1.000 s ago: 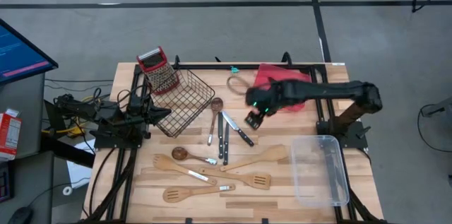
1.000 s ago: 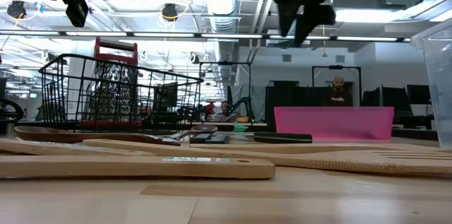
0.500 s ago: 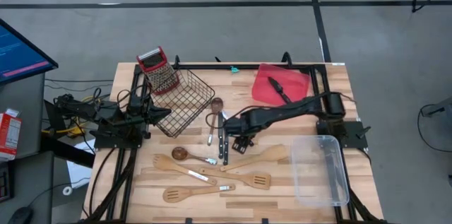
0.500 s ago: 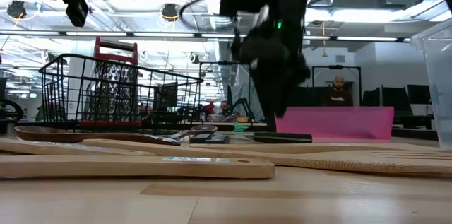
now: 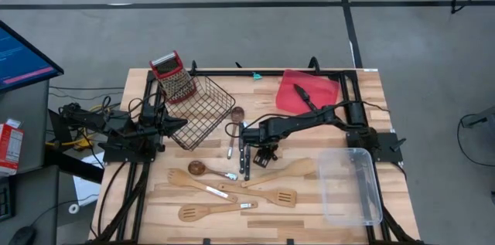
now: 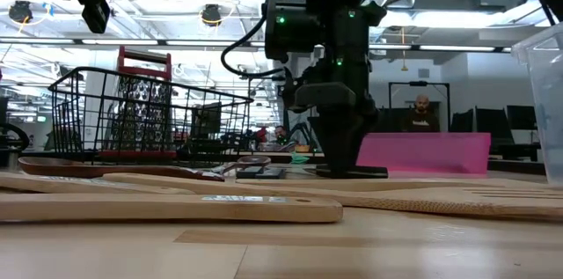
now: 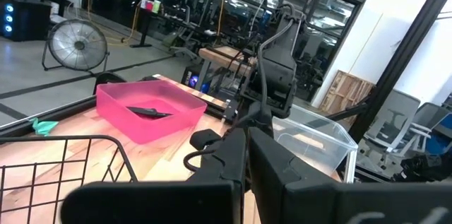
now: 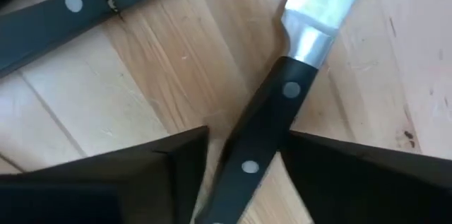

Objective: Pick & Place Kitchen Items
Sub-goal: Put the silver knife into the red bin

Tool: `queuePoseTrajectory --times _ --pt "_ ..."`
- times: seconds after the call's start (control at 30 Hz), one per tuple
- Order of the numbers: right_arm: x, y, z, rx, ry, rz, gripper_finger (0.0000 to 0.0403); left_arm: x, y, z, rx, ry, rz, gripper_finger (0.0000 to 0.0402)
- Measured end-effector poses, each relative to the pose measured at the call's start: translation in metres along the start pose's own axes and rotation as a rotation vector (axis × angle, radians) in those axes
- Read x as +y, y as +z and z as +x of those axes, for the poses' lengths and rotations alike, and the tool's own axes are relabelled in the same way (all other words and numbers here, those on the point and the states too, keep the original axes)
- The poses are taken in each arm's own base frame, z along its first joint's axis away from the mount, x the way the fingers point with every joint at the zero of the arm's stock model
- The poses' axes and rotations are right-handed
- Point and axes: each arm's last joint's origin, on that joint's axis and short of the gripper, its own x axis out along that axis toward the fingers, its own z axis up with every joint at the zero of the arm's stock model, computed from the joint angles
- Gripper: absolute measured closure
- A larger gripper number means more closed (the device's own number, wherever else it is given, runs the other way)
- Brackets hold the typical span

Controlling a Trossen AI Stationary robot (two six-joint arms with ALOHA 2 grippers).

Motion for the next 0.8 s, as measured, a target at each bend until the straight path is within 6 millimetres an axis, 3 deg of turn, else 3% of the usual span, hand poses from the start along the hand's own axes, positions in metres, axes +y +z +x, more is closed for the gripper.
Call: queuePoseTrajectory --times 0.17,0.63,0.8 --pt "-0.003 0.001 0.000 0.005 0.004 0.008 0.0312 0.000 0.000 0.000 0.001 0.001 0.002 0.0399" --pt "-0.005 -0.002 -0.004 0.021 -0.013 0.012 0.0309 0.001 -0.003 0.000 0.027 0.001 0.028 0.0399" --pt "-0.007 -0.004 -0.011 0.020 -0.015 0.021 0.0309 0.009 -0.027 0.001 0.068 0.017 0.007 0.0399"
